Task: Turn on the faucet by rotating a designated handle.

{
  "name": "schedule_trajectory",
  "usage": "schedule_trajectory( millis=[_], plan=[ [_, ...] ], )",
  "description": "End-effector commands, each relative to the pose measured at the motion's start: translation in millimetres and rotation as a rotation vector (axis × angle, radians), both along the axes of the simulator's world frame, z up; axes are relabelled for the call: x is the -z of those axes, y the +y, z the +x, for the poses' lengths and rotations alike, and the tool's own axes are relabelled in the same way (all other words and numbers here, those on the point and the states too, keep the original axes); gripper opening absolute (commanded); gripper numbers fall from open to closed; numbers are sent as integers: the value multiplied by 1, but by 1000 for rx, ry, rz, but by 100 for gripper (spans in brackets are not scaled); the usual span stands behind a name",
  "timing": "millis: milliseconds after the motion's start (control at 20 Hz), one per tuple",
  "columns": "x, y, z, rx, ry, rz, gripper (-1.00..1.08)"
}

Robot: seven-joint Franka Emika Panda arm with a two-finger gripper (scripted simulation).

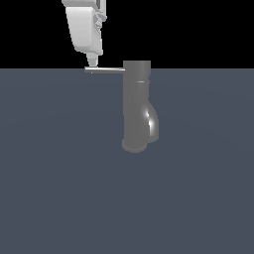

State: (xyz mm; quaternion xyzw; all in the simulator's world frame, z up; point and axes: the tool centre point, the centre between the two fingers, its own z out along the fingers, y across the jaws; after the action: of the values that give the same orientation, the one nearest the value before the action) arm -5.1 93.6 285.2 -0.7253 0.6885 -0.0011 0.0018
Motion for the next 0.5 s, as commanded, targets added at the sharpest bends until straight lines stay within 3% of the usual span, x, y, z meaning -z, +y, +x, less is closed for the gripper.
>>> schedule_trajectory(
  millis=[0, 450],
  plan=[
    [0, 0, -9, -1, 4, -1, -100],
    [0, -3, -32, -1, 4, -1, -100]
  ],
)
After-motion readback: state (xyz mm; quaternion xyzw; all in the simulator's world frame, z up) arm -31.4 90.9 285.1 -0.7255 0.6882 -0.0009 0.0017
